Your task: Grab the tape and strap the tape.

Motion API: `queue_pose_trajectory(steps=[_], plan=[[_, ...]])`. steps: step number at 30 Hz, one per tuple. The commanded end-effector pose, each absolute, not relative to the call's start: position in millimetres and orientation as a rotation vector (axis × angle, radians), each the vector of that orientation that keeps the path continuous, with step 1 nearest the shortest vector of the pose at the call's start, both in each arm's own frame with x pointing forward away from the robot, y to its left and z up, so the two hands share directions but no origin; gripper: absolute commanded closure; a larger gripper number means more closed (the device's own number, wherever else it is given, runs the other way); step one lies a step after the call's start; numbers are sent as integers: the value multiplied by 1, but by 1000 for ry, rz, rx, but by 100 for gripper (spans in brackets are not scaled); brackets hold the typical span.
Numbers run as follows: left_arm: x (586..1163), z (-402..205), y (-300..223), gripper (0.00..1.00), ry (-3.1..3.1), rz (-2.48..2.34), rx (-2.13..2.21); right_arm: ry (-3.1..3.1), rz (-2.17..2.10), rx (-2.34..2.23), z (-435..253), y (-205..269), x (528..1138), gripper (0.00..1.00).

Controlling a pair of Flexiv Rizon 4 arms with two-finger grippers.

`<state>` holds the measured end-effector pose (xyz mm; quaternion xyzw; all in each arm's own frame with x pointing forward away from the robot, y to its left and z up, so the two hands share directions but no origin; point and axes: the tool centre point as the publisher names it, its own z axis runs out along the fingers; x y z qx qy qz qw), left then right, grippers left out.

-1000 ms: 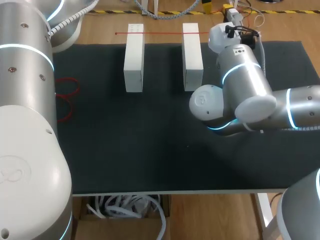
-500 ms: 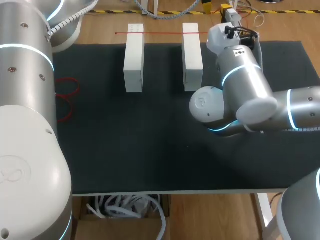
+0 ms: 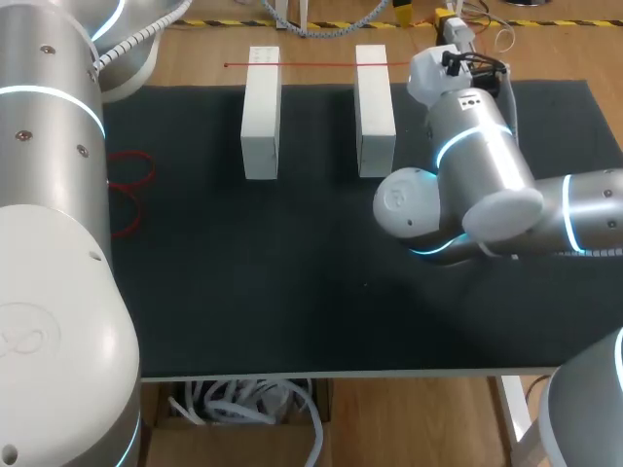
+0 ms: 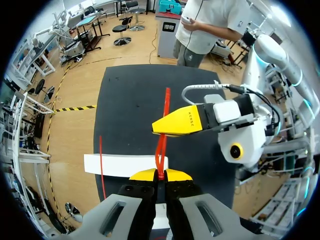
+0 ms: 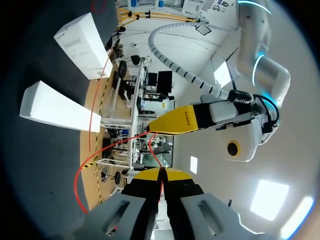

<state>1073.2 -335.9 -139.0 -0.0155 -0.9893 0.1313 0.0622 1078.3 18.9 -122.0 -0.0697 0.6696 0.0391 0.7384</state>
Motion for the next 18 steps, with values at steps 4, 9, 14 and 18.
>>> queue_pose_trajectory(steps=[4,9,14,18], plan=[[1074,-137,-337,100,-2987,387,-45,1485,77,-159,-118,18,1082,100],[1074,-137,-337,100,-2987,387,-45,1490,81,-167,-119,19,1084,100],[1074,-137,-337,100,-2987,387,-45,1502,87,-170,-121,18,1088,100],[1074,-137,-337,100,-2987,387,-45,1507,86,-173,-122,16,1089,100]])
